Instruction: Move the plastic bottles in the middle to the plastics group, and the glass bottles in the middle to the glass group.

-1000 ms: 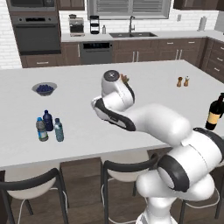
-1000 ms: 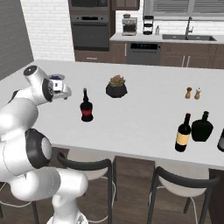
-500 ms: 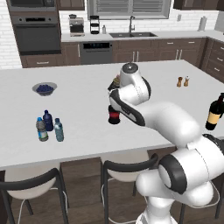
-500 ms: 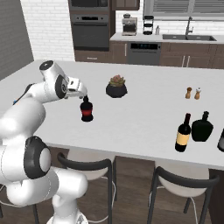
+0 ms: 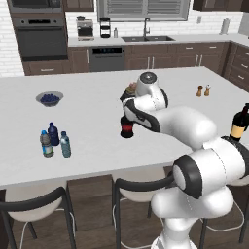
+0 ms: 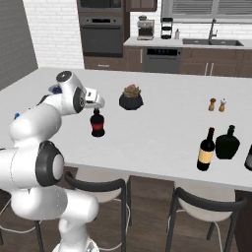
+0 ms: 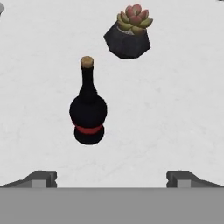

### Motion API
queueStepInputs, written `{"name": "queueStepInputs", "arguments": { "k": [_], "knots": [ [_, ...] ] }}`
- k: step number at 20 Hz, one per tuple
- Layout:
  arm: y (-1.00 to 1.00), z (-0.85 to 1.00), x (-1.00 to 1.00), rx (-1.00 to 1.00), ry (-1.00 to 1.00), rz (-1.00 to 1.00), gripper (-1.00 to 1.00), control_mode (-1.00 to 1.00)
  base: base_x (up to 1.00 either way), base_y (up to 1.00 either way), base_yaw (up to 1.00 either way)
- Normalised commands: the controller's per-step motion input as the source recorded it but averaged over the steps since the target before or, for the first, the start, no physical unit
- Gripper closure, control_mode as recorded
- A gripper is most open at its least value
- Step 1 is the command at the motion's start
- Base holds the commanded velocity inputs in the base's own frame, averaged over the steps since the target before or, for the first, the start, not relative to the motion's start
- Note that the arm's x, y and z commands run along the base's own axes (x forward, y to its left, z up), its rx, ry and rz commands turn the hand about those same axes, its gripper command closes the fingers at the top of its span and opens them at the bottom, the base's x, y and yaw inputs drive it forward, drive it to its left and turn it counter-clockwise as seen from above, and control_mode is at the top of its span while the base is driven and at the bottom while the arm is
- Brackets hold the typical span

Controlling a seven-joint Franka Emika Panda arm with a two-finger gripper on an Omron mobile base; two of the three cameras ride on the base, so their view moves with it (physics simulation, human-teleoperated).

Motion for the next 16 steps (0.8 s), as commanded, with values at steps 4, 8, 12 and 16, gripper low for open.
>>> {"name": "queueStepInputs", "arguments": {
  "k": [4,8,12,16],
  "knots": [
    [0.13,-0.11,0.54,0.08,0.01,0.09,-1.00,-1.00,0.00,0.00,0.00],
    [0.16,-0.19,0.52,0.02,0.06,0.08,-1.00,-1.00,0.00,0.00,0.00],
    [0.23,-0.22,0.49,0.00,0.11,0.08,-1.00,-1.00,0.00,0.00,0.00],
    [0.00,-0.22,0.45,0.00,0.06,0.08,-1.00,-1.00,0.00,0.00,0.00]
  ]
}}
